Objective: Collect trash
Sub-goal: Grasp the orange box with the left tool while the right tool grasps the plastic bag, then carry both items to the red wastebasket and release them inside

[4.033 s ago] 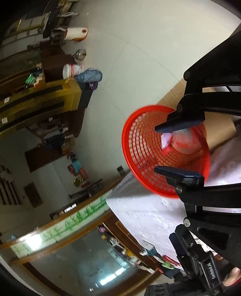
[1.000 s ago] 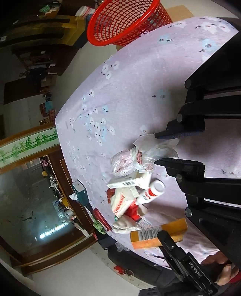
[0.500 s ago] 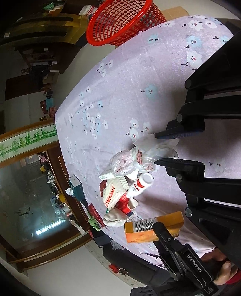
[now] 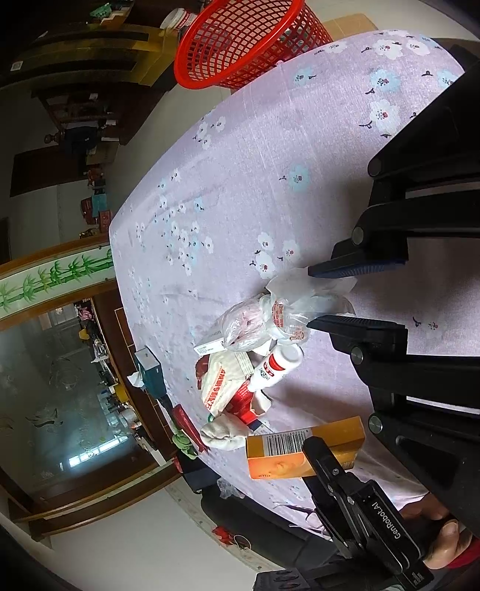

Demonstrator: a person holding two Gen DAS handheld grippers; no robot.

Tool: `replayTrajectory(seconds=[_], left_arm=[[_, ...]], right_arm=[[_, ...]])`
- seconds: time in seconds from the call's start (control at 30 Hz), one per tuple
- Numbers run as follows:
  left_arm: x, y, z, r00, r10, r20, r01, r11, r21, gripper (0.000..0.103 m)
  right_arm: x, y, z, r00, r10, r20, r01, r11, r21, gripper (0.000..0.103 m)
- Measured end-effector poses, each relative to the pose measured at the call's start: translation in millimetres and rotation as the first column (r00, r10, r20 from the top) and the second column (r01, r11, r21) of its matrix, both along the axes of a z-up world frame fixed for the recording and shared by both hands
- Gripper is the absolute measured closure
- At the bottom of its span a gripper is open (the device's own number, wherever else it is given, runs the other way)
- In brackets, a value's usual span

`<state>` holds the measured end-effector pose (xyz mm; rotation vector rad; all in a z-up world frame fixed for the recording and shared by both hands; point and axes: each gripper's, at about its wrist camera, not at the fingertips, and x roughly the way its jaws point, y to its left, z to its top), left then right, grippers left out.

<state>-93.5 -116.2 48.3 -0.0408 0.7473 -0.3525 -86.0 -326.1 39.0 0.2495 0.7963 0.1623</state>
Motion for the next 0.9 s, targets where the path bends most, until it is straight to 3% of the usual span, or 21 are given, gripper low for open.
replayTrajectory(seconds=[0.7, 0.9], left_arm=[[0.8, -6.9, -3.6, 1.000, -0.012, -0.011, 0.012, 1.000, 0.004, 0.059], [5.0, -29.9, 6.7, 0.997, -0.072, -0.007, 0.072, 0.997, 0.007, 0.058]], right_arm=[[0.3, -3.1, -4.0, 1.000, 0.004, -0.015, -0.004, 1.000, 0.015, 0.082], [-5.2, -32.4, 9.5, 0.999, -0.049, 0.016, 0.048, 0.997, 0.057, 0.082]])
